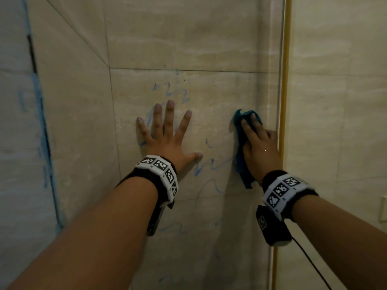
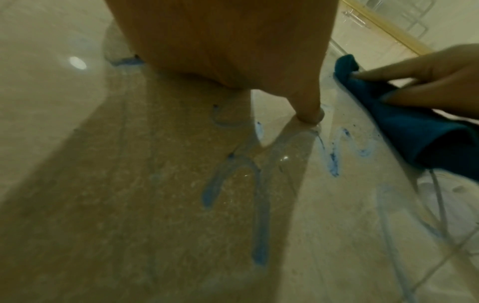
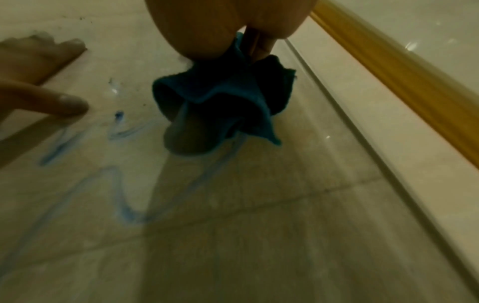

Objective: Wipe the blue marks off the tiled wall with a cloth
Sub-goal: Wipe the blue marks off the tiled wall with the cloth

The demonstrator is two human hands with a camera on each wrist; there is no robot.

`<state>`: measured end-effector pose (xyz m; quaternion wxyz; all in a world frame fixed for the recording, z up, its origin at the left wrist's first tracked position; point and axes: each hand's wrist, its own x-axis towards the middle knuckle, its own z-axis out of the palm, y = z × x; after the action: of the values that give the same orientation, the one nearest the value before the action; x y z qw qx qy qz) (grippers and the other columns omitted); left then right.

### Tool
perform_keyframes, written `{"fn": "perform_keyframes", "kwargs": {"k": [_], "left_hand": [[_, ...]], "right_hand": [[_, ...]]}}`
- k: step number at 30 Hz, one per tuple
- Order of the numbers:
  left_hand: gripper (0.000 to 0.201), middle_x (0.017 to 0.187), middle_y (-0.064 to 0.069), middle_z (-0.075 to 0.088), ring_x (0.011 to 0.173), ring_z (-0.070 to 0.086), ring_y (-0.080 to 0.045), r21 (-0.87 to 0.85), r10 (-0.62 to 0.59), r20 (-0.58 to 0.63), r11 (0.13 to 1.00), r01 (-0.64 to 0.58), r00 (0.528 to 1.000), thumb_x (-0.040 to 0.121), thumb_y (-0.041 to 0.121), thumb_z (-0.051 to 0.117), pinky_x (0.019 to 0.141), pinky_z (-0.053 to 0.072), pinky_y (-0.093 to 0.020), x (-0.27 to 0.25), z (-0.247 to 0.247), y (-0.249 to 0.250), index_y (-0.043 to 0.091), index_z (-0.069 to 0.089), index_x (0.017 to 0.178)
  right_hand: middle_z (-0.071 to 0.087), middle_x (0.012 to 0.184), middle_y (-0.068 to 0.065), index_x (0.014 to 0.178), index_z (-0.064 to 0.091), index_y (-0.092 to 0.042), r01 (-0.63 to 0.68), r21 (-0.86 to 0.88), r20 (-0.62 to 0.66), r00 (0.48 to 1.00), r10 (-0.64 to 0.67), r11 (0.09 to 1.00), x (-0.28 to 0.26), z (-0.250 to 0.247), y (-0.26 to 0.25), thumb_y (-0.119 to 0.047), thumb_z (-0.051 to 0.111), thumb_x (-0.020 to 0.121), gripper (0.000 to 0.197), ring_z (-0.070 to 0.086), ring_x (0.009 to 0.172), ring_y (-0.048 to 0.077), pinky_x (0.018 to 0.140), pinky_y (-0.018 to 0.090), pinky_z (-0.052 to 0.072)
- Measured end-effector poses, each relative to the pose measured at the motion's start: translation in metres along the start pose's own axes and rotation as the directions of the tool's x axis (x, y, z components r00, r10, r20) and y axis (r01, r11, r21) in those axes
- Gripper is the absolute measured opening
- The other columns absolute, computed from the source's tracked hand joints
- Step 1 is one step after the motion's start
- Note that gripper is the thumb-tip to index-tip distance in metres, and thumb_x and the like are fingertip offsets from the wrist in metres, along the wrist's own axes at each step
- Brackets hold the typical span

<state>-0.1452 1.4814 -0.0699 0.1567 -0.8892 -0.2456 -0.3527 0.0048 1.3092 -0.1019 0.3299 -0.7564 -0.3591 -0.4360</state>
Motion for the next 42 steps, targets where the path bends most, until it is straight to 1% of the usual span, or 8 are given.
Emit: {"fn": "perform_keyframes", "kwargs": {"k": [5, 15, 21, 25, 30, 34, 38, 42], "left_hand": [[0.110, 0.138, -0.004, -0.054, 0.135, -0.039, -0.033, 0.017, -0.006, -0.010, 1.000, 0.006, 1.000, 0.071, 0.088, 0.031, 0.106, -0.016, -0.067, 0.000, 0.001, 0.000, 0.037, -0.050, 0.125], [0.109, 0.139, -0.004, -0.054, 0.133, -0.042, -0.032, -0.003, -0.005, -0.003, 1.000, 0.005, 1.000, 0.072, 0.087, 0.033, 0.107, -0.014, -0.068, -0.001, 0.000, 0.000, 0.038, -0.049, 0.125], [0.109, 0.139, -0.004, -0.054, 0.133, -0.042, -0.032, 0.007, -0.008, -0.010, 1.000, 0.008, 1.000, 0.073, 0.087, 0.032, 0.107, -0.012, -0.068, 0.000, 0.001, 0.001, 0.037, -0.051, 0.123], [0.110, 0.138, -0.004, -0.055, 0.134, -0.040, -0.032, 0.014, -0.009, -0.028, 1.000, 0.009, 1.000, 0.072, 0.088, 0.032, 0.107, -0.014, -0.068, 0.001, 0.003, 0.001, 0.036, -0.051, 0.123], [0.110, 0.136, -0.003, -0.056, 0.134, -0.040, -0.032, 0.025, -0.018, -0.020, 1.000, 0.018, 1.000, 0.072, 0.088, 0.033, 0.108, -0.013, -0.067, 0.000, 0.002, 0.001, 0.037, -0.052, 0.122], [0.109, 0.141, -0.003, -0.052, 0.135, -0.040, -0.032, 0.015, -0.014, -0.026, 1.000, 0.014, 1.000, 0.073, 0.087, 0.033, 0.108, -0.014, -0.067, 0.000, 0.001, 0.001, 0.038, -0.050, 0.124], [0.110, 0.140, -0.004, -0.051, 0.136, -0.038, -0.032, 0.025, -0.014, -0.039, 1.000, 0.015, 0.999, 0.072, 0.088, 0.033, 0.107, -0.014, -0.067, 0.001, 0.003, 0.000, 0.037, -0.050, 0.123], [0.111, 0.144, -0.005, -0.048, 0.137, -0.036, -0.033, 0.052, -0.020, -0.043, 0.998, 0.022, 0.999, 0.072, 0.088, 0.033, 0.108, -0.012, -0.068, 0.000, 0.003, 0.001, 0.036, -0.048, 0.127]], "right_hand": [[0.034, 0.150, 0.013, 0.141, 0.044, -0.016, -0.025, 0.047, -0.103, 0.994, 0.030, 0.999, -0.028, 0.019, -0.007, 0.007, 0.049, 0.089, 0.057, 0.043, 0.097, 0.039, 0.081, 0.043, 0.042], [0.013, 0.159, 0.002, 0.149, 0.027, -0.026, -0.023, 0.035, 0.066, 0.998, 0.020, 0.999, -0.007, 0.006, -0.028, 0.003, 0.035, 0.096, 0.060, 0.028, 0.119, 0.033, 0.099, 0.038, 0.031], [0.006, 0.159, -0.005, 0.149, 0.023, -0.033, 0.111, 0.022, 0.101, 0.988, -0.113, 0.994, 0.000, 0.011, -0.042, -0.006, 0.039, 0.098, 0.060, 0.024, 0.110, 0.025, 0.093, 0.031, 0.031], [0.024, 0.155, 0.000, 0.144, 0.038, -0.028, 0.264, 0.021, 0.078, 0.961, -0.265, 0.964, -0.016, 0.019, -0.030, 0.004, 0.051, 0.089, 0.065, 0.025, 0.098, 0.022, 0.086, 0.038, 0.040], [0.032, 0.152, -0.001, 0.139, 0.047, -0.026, 0.248, 0.081, -0.026, 0.969, -0.247, 0.965, 0.001, 0.018, -0.028, 0.014, 0.051, 0.084, 0.069, 0.036, 0.104, 0.032, 0.087, 0.042, 0.043], [0.024, 0.155, -0.005, 0.141, 0.041, -0.032, 0.220, 0.060, 0.002, 0.975, -0.220, 0.974, 0.020, 0.014, -0.040, 0.009, 0.045, 0.091, 0.065, 0.034, 0.110, 0.032, 0.095, 0.032, 0.033], [0.026, 0.154, -0.003, 0.140, 0.044, -0.030, 0.292, 0.040, 0.009, 0.956, -0.292, 0.956, 0.014, 0.017, -0.038, 0.005, 0.052, 0.090, 0.061, 0.029, 0.110, 0.027, 0.096, 0.028, 0.028], [0.033, 0.151, -0.001, 0.137, 0.048, -0.031, 0.299, 0.147, 0.073, 0.947, -0.312, 0.943, -0.006, 0.024, -0.029, -0.011, 0.058, 0.092, 0.050, 0.025, 0.110, 0.016, 0.101, 0.006, 0.016]]}}
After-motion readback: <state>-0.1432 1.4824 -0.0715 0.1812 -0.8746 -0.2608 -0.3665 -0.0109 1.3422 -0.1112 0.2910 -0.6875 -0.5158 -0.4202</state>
